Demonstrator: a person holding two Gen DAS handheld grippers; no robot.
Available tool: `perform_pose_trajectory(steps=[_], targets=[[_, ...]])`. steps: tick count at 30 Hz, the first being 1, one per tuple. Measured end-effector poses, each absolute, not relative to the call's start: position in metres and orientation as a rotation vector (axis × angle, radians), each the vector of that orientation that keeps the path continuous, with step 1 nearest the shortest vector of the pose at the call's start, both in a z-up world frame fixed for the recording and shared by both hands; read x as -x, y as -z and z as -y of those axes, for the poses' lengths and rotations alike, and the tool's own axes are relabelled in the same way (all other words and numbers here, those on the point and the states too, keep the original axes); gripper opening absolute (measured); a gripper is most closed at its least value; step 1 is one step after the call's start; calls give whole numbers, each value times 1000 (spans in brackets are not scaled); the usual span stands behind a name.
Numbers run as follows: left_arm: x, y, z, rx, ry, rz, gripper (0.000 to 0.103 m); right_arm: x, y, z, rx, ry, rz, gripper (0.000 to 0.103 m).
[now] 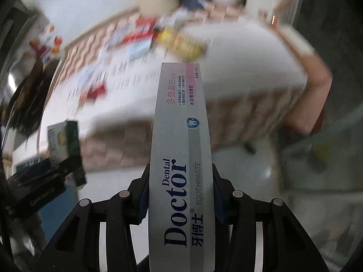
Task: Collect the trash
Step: 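Carry both boxes down over the trash bin and open both tools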
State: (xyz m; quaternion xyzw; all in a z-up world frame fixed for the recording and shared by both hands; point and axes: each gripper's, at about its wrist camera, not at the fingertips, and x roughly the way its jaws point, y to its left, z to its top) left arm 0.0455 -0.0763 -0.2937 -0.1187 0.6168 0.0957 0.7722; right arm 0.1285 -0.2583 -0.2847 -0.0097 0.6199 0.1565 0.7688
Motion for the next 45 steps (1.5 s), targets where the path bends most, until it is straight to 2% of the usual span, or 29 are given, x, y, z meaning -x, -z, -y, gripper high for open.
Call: perform_pose_trajectory(steps=[2, 6, 14, 16, 20, 21, 23, 24, 25, 26, 28, 29, 31, 36, 45], targets=[[-27, 323, 80, 289, -210, -1409, 62, -99, 313, 255, 36, -354, -1412, 48], [-20, 446, 97, 355, -228, -1536, 63, -59, 406, 255, 50, -372, -1564, 48], [-17, 705, 103, 505, -185, -1776, 63, -17, 663, 250, -37, -390, -1837, 48], [-15, 772, 84, 510, -161, -1834, 63, -10, 721, 249, -57, -385, -1902, 48], [2, 833, 70, 524, -134, -1892, 65, -2, 802, 244, -38, -377, -1965, 48], [3, 841, 67, 525, -133, -1898, 67, 2, 815, 243, -30, -386, -1980, 49], [2, 868, 56, 533, -134, -1887, 88, 3, 837, 243, -14, -373, -1997, 50], [1, 863, 58, 528, -140, -1882, 103, 4, 844, 242, -1, -369, -2005, 50], [4, 871, 47, 517, -152, -1877, 103, 5, 850, 240, 9, -369, -2020, 54], [4, 862, 48, 510, -161, -1872, 103, 5, 854, 239, 11, -362, -2026, 69], [5, 860, 46, 491, -181, -1864, 103, 7, 856, 238, 17, -359, -2024, 88], [4, 853, 44, 485, -198, -1850, 103, 7, 855, 237, 29, -355, -2019, 95], [2, 835, 41, 443, -235, -1803, 103, 9, 851, 234, 55, -338, -1998, 102], [4, 770, 32, 288, -304, -1721, 103, 6, 839, 232, 145, -288, -1916, 103], [10, 685, 30, 287, -339, -1688, 103, 3, 817, 231, 185, -256, -1851, 103]])
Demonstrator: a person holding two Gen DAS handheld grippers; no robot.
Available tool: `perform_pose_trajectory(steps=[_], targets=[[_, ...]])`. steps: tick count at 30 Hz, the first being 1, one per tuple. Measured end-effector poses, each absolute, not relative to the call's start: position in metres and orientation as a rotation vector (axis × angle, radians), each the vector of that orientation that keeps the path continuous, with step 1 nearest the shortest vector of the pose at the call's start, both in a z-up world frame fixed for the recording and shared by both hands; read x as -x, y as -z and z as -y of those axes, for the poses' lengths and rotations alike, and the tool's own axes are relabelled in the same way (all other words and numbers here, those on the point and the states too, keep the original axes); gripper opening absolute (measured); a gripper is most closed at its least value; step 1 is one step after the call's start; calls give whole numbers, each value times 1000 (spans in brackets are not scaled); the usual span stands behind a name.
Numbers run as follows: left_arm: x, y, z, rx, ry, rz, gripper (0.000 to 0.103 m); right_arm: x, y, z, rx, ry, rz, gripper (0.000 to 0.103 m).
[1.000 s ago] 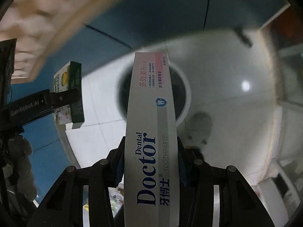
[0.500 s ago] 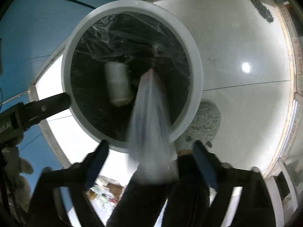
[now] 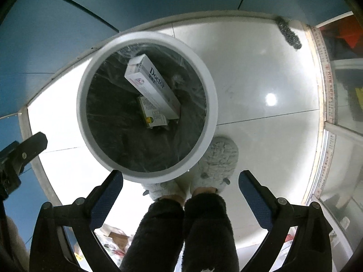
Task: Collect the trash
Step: 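Carry both boxes down over the trash bin and open both tools, then grasp the clear plastic packet with the left tool while the right tool grasps the yellow spice box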
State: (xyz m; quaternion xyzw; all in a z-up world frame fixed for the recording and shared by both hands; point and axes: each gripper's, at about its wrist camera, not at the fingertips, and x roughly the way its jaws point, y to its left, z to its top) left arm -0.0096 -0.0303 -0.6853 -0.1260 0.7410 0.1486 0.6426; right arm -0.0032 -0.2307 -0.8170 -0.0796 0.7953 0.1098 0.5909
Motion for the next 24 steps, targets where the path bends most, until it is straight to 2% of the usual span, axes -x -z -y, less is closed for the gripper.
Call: perform_pose_trajectory(steps=[6, 10, 12, 16, 18, 19, 22, 23, 24], targets=[[17, 633, 33, 312, -344, -1672, 103, 2, 768, 232, 167, -254, -1823, 103], [15, 529, 28, 323, -340, -1657, 103, 2, 714, 231, 164, -263, -1797, 103], [15, 527, 21, 324, -333, -1648, 103, 1, 684, 231, 166, -270, -1773, 103], [19, 451, 20, 332, -326, -1629, 103, 0, 616, 231, 165, -281, -1726, 103], [13, 389, 11, 338, -321, -1619, 103, 1, 580, 232, 162, -288, -1706, 103], [17, 384, 9, 339, -318, -1616, 103, 1, 560, 233, 159, -291, -1697, 103], [9, 302, 0, 349, -309, -1604, 103, 4, 507, 234, 155, -305, -1682, 103], [25, 343, 4, 354, -306, -1602, 103, 6, 489, 233, 158, -310, -1680, 103], [25, 318, 1, 360, -301, -1600, 103, 8, 474, 233, 158, -314, -1679, 103]])
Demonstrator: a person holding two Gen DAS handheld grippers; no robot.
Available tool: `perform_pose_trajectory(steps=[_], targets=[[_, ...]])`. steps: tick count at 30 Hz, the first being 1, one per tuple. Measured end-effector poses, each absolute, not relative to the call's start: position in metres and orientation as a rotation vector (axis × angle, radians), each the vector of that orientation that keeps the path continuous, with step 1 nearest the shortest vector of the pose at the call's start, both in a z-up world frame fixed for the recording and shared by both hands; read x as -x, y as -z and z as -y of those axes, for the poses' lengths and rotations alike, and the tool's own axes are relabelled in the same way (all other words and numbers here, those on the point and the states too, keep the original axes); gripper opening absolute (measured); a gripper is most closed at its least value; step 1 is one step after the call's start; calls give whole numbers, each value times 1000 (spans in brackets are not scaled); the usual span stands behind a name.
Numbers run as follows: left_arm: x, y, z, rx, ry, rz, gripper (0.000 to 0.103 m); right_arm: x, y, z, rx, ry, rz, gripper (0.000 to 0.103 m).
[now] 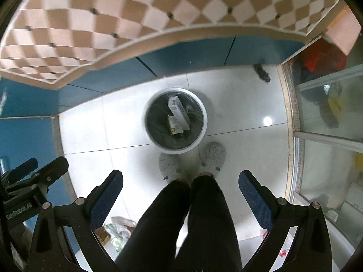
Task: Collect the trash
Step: 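Grasp the clear plastic packet with the left tool while the right tool grasps the yellow spice box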
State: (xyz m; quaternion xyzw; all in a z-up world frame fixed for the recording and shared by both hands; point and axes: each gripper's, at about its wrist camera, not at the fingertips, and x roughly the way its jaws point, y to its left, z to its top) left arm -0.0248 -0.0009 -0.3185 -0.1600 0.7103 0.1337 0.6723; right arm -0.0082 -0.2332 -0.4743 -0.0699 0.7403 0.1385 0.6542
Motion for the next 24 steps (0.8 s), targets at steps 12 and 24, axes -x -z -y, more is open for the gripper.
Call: perform_pose_trajectory(steps=[12, 24], targets=[[-13, 287, -7, 351, -333, -1315, 103, -27, 323, 241, -9, -365, -1516, 103], [-216, 358, -63, 203, -461, -1280, 102, -252, 269, 222, 15, -341, -1347, 103]])
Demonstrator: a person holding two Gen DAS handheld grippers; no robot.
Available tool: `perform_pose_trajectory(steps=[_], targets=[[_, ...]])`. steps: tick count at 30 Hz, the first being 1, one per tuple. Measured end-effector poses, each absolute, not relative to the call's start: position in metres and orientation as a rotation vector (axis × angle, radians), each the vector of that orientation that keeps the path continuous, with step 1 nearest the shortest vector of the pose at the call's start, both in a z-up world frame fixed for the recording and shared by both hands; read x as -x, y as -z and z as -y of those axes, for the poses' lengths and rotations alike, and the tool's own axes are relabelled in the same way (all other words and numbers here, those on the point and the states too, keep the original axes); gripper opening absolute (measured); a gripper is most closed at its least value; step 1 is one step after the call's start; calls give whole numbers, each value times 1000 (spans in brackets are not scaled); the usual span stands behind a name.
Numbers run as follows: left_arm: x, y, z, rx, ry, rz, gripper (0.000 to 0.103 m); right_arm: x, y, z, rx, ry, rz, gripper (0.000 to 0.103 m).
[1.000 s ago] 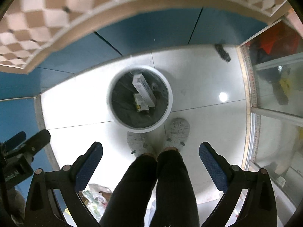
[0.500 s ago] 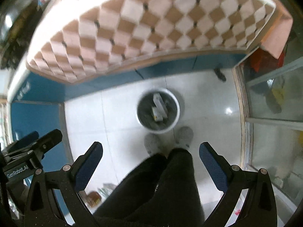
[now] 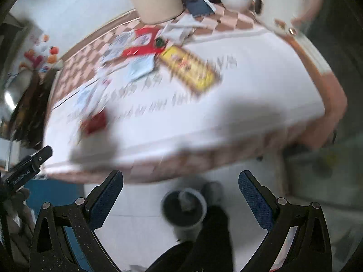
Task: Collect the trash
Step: 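Grasp the clear plastic packet with the left tool while the right tool grasps the yellow spice box, then lower both held items into the trash bin and open both tools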
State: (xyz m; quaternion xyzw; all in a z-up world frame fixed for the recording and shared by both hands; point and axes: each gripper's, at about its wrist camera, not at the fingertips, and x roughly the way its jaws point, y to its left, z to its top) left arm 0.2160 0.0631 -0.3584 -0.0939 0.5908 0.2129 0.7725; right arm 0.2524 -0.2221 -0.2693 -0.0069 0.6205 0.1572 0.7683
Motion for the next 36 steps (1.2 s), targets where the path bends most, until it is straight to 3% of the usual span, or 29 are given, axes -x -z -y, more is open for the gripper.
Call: perform_pose_trajectory(steps=[3, 6, 8, 10, 12, 13, 15, 17, 25, 33, 36], targets=[[-238, 396, -80, 370, -441, -1375, 102, -319, 288, 211, 57, -333, -1357, 103], [-257, 416, -88, 362, -470, -1384, 98, -369, 315, 199, 91, -362, -1393, 103], [-268, 426, -91, 350, -475, -1412, 83, -388, 334, 188, 138, -385, -1413, 103], [-277, 437, -97, 385, -459, -1450, 46, -404, 351, 174, 192, -421, -1436, 103], [-278, 434, -100, 428, -444, -1449, 26, -409, 363, 166, 232, -454, -1456, 102], [-278, 429, -101, 427, -443, -1446, 9, -411, 368, 161, 250, -470, -1465, 101], [-273, 419, -100, 424, -454, -1446, 5, -411, 370, 151, 317, -474, -1418, 95], [-266, 404, -98, 417, -468, -1431, 4, -409, 366, 145, 376, -453, -1362, 69], [-210, 301, -80, 408, -494, -1300, 3, -393, 338, 157, 180, -520, -1355, 67], [-159, 281, -81, 465, -398, -1223, 3, -310, 280, 186, 13, -519, -1273, 66], [-143, 313, -69, 524, -321, -1261, 4, -256, 269, 196, -22, -513, -1261, 66]])
